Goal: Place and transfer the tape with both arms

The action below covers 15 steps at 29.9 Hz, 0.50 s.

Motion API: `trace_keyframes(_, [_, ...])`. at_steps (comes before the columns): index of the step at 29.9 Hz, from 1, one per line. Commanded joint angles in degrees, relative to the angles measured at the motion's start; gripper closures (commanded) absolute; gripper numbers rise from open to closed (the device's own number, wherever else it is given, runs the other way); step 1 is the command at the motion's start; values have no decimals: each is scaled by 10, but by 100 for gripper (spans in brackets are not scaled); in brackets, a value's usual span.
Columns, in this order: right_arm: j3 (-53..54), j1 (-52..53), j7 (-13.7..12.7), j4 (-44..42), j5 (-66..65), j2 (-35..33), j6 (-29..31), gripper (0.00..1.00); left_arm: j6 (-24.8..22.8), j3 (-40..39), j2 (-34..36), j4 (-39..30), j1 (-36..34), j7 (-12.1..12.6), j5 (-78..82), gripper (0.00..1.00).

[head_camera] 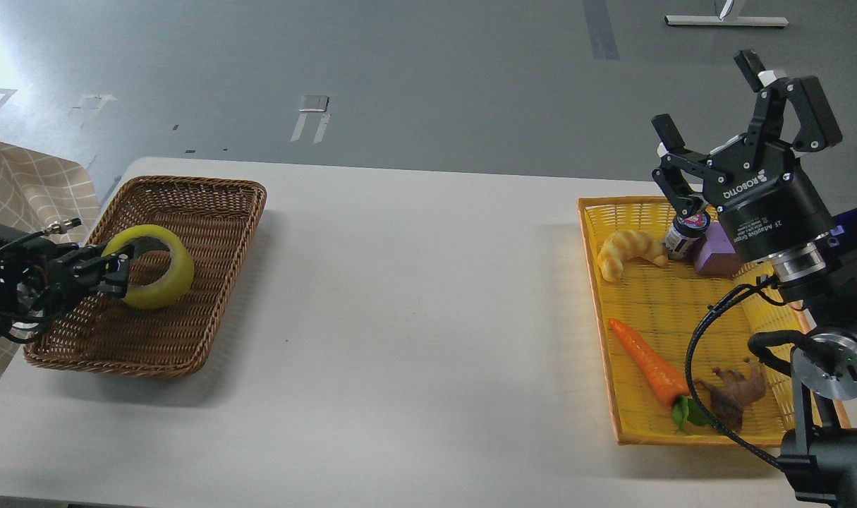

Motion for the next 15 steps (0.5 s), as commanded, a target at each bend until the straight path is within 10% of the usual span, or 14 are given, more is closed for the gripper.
trace_keyframes(1, [0, -1, 0, 0, 0, 0, 0, 0, 5, 0, -3, 4, -1, -1, 1, 38])
trace_keyframes(15, [1, -6, 0, -1, 0, 0, 0, 0, 6, -5, -2, 1, -27, -37, -75, 20])
